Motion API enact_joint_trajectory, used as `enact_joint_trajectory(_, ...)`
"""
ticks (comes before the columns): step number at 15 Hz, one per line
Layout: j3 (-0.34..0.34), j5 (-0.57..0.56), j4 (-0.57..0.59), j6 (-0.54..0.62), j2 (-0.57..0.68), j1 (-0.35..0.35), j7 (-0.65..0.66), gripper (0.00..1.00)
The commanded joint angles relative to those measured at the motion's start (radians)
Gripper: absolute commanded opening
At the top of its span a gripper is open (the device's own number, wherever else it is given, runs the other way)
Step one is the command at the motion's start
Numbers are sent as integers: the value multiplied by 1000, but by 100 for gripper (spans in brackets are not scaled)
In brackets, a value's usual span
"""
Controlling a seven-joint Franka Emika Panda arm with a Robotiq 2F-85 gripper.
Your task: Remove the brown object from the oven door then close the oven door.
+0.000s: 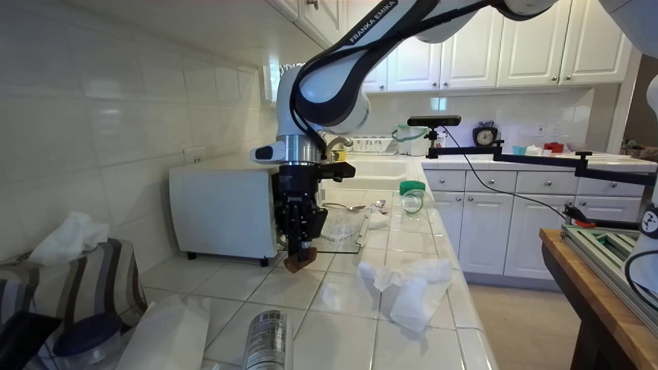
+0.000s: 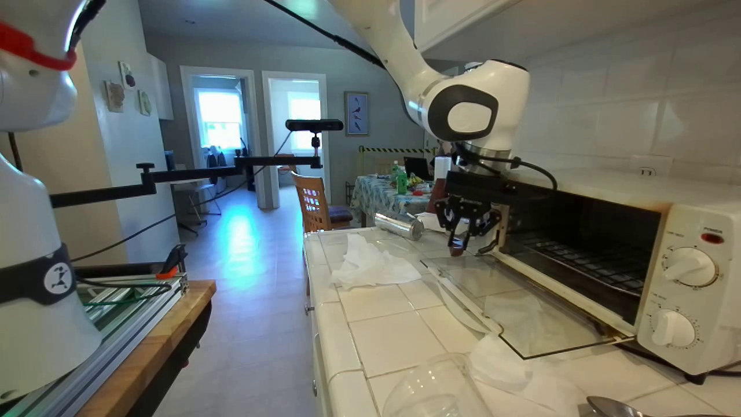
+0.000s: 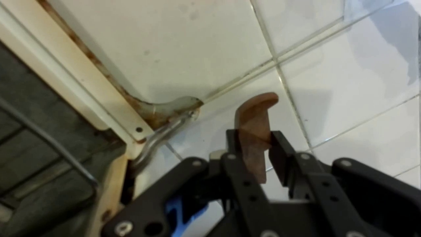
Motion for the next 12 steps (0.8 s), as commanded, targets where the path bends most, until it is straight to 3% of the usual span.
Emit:
enact_joint_trajectory(1,7,-12,48,-22,26,-4,4,60)
enact_joint_trajectory(7,7,-10,37,-40,11,-2,19,99)
enact_joint_trajectory(12,-23,-27,21,-168,-47,39,199,100)
